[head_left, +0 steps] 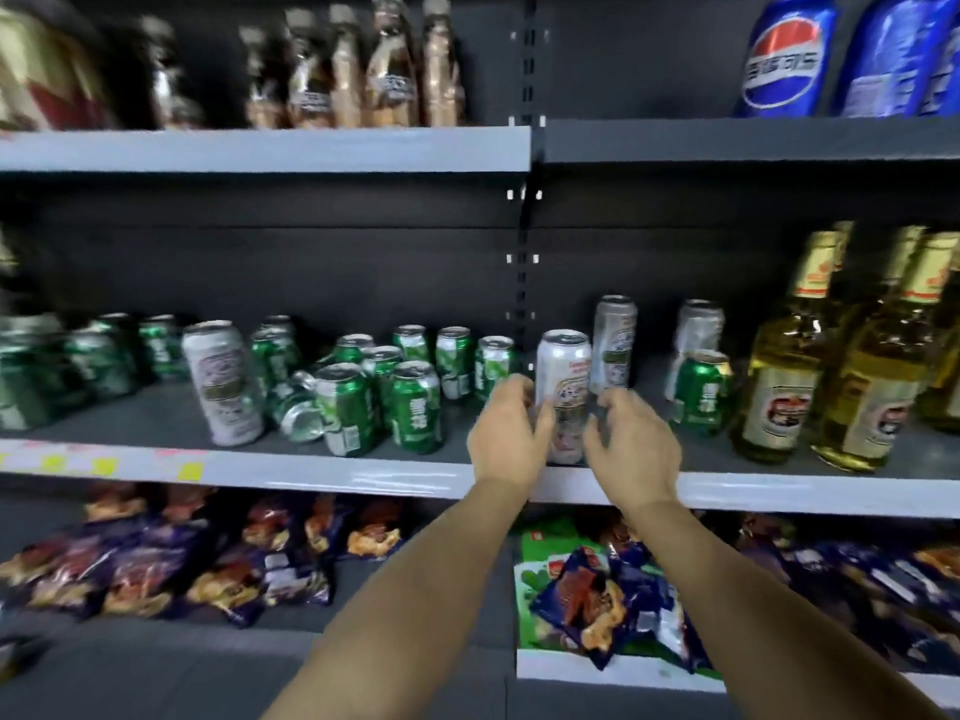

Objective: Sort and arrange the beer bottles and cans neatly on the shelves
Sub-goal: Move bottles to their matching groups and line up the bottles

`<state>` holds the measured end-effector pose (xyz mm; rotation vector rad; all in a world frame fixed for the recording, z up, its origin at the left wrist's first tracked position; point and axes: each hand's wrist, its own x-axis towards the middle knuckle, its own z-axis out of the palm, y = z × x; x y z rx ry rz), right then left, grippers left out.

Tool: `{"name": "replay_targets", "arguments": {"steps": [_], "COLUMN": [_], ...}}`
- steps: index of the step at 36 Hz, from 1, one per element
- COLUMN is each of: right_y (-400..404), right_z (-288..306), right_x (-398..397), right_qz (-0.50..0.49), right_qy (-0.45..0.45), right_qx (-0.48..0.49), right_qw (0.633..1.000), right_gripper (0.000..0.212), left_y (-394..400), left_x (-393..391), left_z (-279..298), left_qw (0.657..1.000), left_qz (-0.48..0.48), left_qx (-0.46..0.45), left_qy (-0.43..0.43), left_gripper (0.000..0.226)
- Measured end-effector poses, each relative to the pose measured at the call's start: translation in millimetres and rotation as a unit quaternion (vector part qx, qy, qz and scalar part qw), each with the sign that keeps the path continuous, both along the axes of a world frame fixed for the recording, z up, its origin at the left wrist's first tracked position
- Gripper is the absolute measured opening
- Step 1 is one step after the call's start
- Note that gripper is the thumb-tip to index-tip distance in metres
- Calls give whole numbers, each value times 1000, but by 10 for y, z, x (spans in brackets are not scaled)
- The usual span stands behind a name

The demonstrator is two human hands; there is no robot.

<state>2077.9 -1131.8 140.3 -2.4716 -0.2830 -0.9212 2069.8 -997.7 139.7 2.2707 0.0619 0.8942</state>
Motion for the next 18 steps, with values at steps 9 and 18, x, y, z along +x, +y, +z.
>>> {"name": "replay_targets", "arguments": {"steps": [9, 18], "right_y": [1320, 2478], "right_z": [23, 186], "right_x": [-108, -167], "right_qz": [174, 220], "right_qy": [21, 21], "right_qx": [-34, -66], "right_qw": [984, 973], "right_gripper": [18, 17], "left_y": [1313, 2539], "left_x": [-308, -509], "left_z": [43, 37], "left_qw": [984, 948], "left_qz": [177, 305], "left_qx": [-4, -87], "left_qy": [-3, -22], "left_gripper": [26, 52]}}
